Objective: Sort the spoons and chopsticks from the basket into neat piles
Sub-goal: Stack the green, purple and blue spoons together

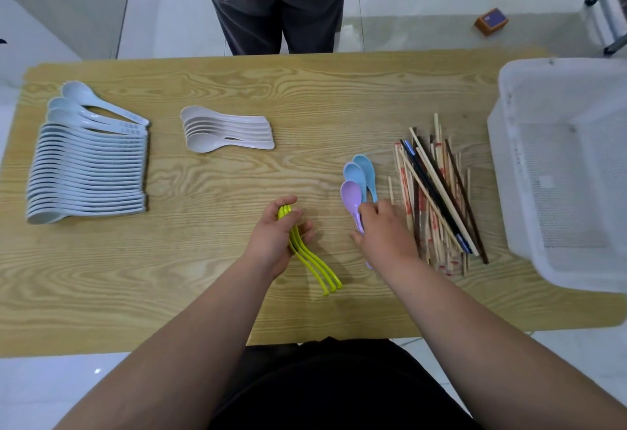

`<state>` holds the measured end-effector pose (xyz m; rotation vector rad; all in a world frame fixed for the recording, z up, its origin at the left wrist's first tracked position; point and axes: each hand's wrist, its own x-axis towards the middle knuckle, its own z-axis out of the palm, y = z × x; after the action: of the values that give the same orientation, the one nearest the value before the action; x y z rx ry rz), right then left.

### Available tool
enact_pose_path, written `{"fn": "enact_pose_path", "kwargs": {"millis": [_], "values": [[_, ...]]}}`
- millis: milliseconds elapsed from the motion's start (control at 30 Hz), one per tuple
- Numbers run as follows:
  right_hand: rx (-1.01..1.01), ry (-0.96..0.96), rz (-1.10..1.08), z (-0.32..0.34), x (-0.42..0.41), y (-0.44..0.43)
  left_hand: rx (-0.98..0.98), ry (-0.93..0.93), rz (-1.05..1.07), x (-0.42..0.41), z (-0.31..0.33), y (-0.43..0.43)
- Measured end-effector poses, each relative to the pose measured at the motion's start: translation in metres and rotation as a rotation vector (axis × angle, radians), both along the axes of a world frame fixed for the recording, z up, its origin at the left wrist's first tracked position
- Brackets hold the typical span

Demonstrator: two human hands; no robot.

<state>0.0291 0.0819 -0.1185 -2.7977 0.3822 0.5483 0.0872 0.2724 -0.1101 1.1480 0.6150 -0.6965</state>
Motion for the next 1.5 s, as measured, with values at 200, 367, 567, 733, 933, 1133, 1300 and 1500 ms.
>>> {"fn": "enact_pose_path", "kwargs": {"millis": [200, 367, 567, 733, 933, 1133, 1300, 1500], "values": [[-0.052, -0.017, 0.029, 0.004, 0.002, 0.009, 0.02, 0.0, 0.006, -0.003, 0.001, -0.002], [0.043, -0.002, 0.007, 0.005, 0.0, 0.004, 0.022, 0.002, 0.018, -0.006, 0.002, 0.006], [-0.025, 0.003, 0.056, 0.008, -0.013, 0.023, 0.018, 0.005, 0.038, -0.01, 0.002, 0.02], [0.037, 0.0, 0.033, 0.005, -0.011, 0.031, 0.018, 0.023, 0.045, -0.011, 0.0, 0.034], [0.338, -0.107, -0.299, 0.023, -0.013, 0.031, -0.009, 0.024, 0.049, -0.008, 0.002, 0.045], [0.925, -0.032, -0.528, 0.048, -0.02, 0.057, -0.1, -0.036, -0.008, 0.004, 0.016, 0.047], [1.017, 0.023, -0.537, 0.051, -0.024, 0.073, -0.124, -0.105, -0.047, 0.007, 0.026, 0.051], [1.112, 0.036, -0.619, 0.054, -0.023, 0.081, -0.068, -0.115, -0.07, 0.009, 0.031, 0.057]]}}
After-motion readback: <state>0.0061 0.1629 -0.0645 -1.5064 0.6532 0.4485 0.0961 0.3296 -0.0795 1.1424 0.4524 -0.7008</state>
